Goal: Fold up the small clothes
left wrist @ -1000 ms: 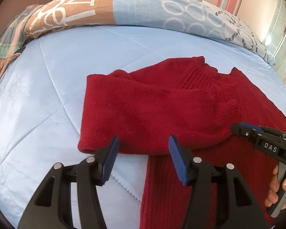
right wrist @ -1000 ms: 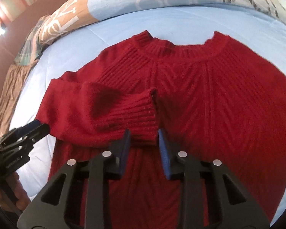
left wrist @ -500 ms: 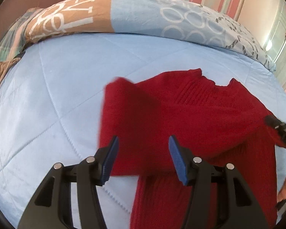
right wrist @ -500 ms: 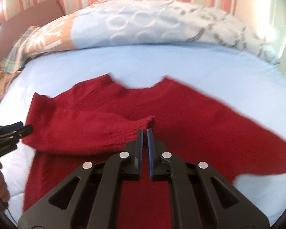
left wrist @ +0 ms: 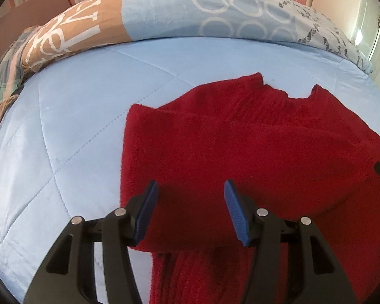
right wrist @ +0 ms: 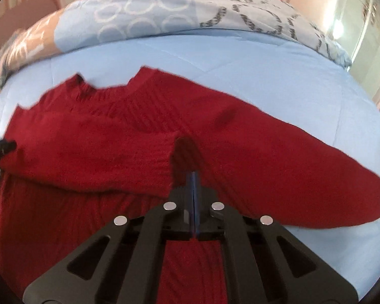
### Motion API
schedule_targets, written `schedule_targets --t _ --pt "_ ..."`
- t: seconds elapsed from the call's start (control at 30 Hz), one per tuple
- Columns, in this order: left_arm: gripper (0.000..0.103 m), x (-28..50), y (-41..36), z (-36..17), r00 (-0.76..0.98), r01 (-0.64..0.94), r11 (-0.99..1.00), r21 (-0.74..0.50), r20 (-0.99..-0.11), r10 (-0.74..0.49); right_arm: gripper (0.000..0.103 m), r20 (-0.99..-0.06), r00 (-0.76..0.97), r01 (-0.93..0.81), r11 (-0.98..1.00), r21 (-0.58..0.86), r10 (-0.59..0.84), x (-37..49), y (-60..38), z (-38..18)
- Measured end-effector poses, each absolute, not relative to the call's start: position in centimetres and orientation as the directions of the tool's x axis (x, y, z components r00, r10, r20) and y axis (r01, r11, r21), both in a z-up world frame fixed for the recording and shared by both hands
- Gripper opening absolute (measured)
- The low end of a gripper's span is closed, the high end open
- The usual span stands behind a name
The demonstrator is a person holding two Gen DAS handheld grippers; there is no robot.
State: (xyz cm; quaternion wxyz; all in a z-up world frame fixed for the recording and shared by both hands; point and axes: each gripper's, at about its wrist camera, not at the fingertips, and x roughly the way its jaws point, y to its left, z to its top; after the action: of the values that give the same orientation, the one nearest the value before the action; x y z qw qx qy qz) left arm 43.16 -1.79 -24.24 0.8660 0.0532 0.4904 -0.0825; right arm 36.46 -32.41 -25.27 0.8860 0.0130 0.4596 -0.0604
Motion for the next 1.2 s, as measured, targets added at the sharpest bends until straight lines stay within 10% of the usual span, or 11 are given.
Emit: schedule_targets --t 0.2,0.33,0.47,0.67,0.97,1.2 --pt "0.055 42.7 -1.4 -23.1 0.529 0.182 0.983 0.017 -0.845 -0.084 0.006 -0.812 0.582 0.104 0.986 0.131 0.046 38.1 -33.7 -23.5" --pt "0.055 42.3 -0.4 -22.8 0.531 0.171 0.985 0.027 -0.845 -0.069 0.038 -0.834 0.545 0.067 0.987 0.149 0.089 39.7 -32.6 -24.3" --pt "0.055 42.4 1.1 -23.1 0.523 0.143 0.989 0.045 -0.852 -0.037 0.048 -0.852 0.519 0.086 0.987 0.132 0.069 40.7 -32.2 -25.7" --pt "0.055 42.5 2.4 -23.0 0.526 0.118 0.992 0.051 -0.850 -0.019 0.006 -0.857 0.510 0.067 0.990 0.127 0.075 41.2 -31.9 -26.3" --pt "0.055 43.1 2.3 -21.2 0.552 0.115 0.992 0.048 -0.833 -0.024 0.004 -0.703 0.709 0.039 0.998 -0.038 -0.055 41.4 -30.7 -19.6" --pt "0.055 44.3 0.8 -22.5 0.546 0.138 0.989 0.053 -0.837 -0.031 0.004 -0.815 0.569 0.127 0.991 -0.044 -0.109 43.2 -34.2 -26.4"
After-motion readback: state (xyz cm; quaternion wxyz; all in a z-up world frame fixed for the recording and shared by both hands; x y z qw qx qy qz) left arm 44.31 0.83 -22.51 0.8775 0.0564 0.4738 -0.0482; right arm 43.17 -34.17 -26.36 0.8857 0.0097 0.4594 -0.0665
